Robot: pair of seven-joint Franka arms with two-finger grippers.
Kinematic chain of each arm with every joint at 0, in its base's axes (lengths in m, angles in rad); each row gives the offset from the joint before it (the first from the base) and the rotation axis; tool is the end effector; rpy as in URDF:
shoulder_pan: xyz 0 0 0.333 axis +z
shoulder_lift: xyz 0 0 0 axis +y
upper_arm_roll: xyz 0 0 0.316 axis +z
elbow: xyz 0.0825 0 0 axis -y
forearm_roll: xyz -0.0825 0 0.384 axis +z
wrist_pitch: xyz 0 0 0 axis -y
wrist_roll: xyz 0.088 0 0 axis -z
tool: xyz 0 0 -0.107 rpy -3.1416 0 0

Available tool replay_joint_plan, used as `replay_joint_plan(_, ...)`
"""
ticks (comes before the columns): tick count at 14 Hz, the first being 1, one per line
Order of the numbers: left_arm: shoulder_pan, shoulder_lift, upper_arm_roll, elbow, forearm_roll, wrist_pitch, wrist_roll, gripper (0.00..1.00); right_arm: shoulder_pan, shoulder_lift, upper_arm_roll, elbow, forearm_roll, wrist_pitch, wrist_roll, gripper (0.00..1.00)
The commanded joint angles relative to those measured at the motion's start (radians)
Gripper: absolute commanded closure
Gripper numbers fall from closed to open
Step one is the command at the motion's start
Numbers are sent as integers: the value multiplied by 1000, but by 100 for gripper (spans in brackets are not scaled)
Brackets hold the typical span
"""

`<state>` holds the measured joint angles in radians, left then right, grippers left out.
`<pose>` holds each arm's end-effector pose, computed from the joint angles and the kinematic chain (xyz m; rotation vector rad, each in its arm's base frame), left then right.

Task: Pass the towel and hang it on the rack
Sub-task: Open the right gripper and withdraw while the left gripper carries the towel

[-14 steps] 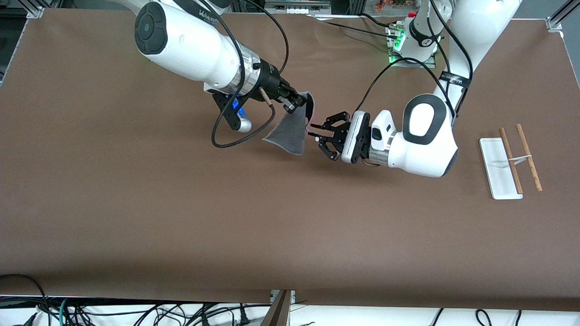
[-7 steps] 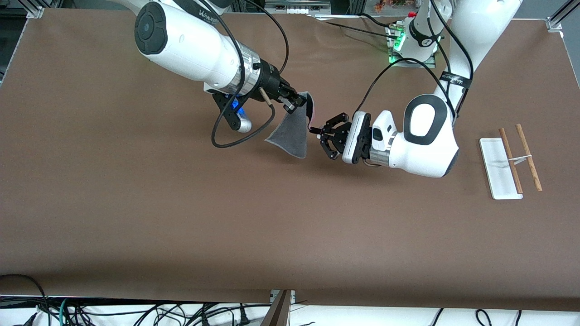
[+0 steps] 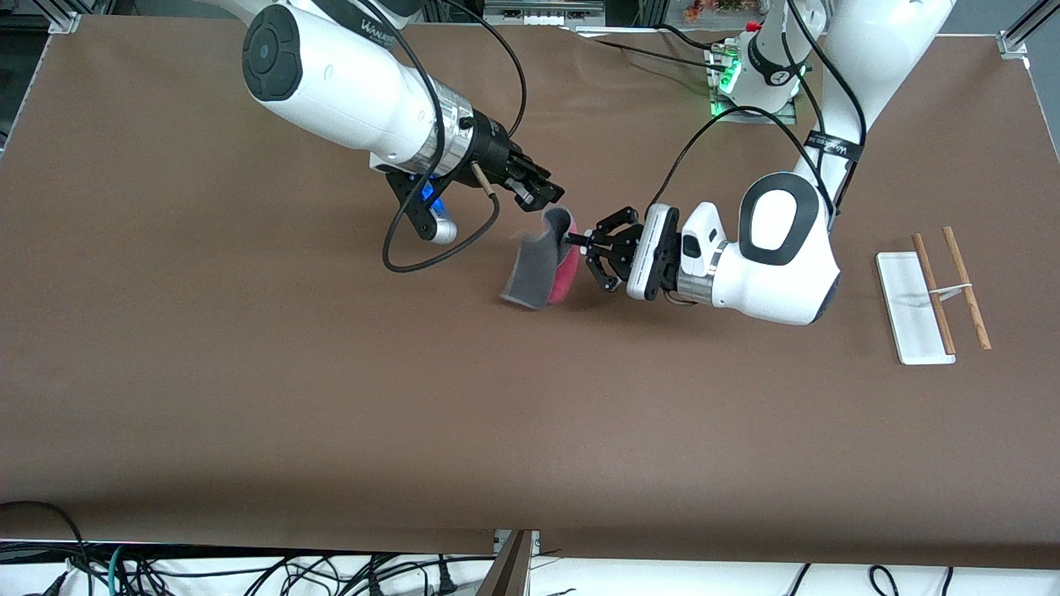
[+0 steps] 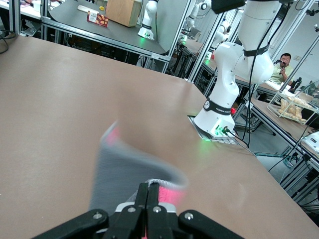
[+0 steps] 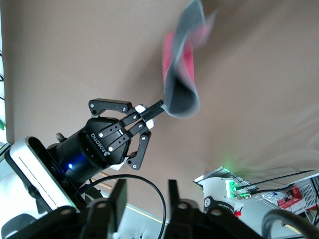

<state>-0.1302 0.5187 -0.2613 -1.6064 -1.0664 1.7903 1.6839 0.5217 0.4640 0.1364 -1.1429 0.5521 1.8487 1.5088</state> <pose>0.6015 -0.3018 0.3613 1.3992 -1.4570 0.4968 0.5541 0.4487 0.5808 -2.2941 1.1964 0.5660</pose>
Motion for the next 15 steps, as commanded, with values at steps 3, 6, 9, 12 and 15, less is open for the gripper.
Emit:
replay_joint_plan(3,11,-12,7,19,15,-12,-33,100,-54,8,-5,35,-24,-20,-12,0)
replay_joint_plan(6,35,-42,13,90,173,-116,-169,100,-142,5,-5,35,-50,-113,-190,0)
replay_joint_plan(9,93,-42,13,196,341,-256,-254,100,-231,-13,-5,34,-144,-250,-492,0)
replay_joint_plan(12,202,-40,14,218,462,-374,-256,100,-270,-94,-85,-19,-222,-416,-865,0)
replay_joint_plan(15,331,-40,13,226,586,-480,-254,100,-313,-261,-115,-225,-383,-419,-1187,0)
